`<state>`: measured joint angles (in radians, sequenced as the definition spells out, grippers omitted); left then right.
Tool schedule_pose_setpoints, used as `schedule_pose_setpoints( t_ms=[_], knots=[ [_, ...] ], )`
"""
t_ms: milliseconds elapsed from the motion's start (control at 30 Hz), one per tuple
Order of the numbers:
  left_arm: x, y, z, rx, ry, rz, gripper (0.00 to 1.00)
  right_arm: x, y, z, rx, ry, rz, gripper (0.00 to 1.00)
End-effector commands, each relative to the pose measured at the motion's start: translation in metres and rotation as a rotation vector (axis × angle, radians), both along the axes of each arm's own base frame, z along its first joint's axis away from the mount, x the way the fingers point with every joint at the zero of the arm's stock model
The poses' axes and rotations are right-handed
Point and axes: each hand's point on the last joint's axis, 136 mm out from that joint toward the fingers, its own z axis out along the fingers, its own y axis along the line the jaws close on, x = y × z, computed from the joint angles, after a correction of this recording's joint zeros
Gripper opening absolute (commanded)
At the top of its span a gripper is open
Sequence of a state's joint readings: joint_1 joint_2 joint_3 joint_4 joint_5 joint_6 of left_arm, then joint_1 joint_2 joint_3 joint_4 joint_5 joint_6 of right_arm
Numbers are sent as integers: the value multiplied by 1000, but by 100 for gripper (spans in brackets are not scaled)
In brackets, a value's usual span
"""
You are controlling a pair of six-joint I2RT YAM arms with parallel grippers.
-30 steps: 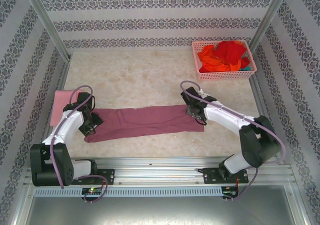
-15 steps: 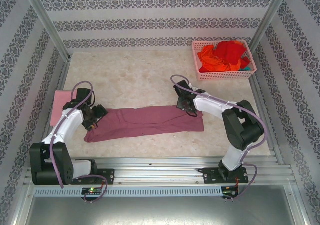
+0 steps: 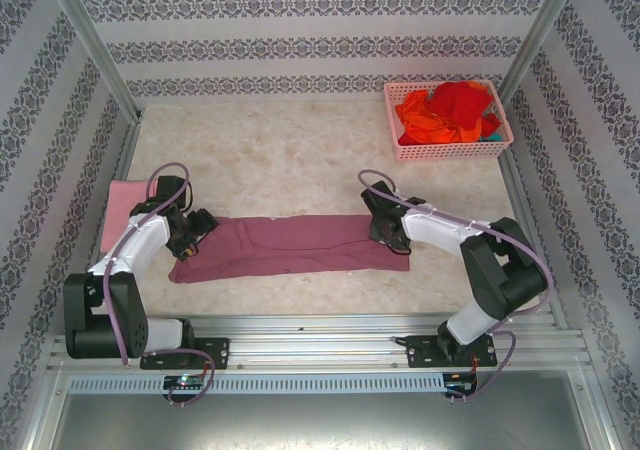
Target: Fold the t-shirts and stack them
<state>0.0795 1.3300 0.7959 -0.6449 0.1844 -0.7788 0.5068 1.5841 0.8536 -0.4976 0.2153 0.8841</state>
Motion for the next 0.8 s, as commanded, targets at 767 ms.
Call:
schedule_pose_setpoints(
  t_ms=[767],
  knots=[
    [6, -7, -2, -33, -20, -5, 80, -28, -5, 58, -9, -67, 24, 44]
  ],
)
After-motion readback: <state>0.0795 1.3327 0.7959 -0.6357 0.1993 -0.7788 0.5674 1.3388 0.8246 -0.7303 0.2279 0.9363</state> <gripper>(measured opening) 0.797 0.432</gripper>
